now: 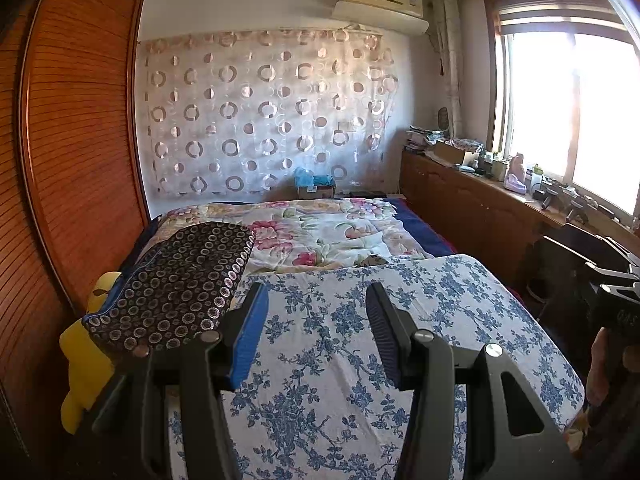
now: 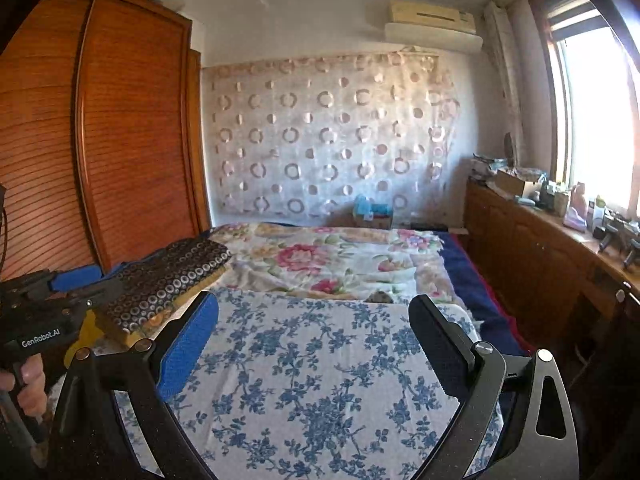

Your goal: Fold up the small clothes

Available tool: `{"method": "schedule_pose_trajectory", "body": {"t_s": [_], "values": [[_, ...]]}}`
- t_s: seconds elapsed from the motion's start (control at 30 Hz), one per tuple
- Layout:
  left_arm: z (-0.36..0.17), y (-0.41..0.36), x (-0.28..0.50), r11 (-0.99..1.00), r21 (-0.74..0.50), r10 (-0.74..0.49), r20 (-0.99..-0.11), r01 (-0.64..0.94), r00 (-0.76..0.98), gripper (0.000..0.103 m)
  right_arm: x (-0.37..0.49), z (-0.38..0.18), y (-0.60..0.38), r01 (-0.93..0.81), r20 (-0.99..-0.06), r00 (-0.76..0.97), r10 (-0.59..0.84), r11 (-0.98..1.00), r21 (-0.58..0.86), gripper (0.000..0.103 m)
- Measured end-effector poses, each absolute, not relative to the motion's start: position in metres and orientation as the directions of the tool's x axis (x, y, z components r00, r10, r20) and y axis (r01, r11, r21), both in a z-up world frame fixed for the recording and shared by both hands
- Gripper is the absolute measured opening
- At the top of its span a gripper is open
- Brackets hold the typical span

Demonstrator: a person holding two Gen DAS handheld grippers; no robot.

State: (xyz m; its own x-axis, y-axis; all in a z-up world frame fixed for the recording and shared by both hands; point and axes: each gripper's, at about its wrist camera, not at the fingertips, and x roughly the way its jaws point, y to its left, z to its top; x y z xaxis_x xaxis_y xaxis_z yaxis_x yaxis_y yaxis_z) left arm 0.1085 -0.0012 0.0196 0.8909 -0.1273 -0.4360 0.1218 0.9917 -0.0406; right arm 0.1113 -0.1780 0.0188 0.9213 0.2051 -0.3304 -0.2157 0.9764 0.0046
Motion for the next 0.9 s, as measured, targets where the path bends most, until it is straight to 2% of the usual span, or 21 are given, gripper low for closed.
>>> {"method": "schedule_pose_trajectory", "body": {"t_s": [0.9], "values": [[0.0195,0.0015,0.1056,0.993,-0.038,-0.121,-0.431,0.116,0.894,0.05,0.1117,0.0174,-0.1842,-0.201,-0.329,0.925,0.192,0.98,0.005,0.098]]}}
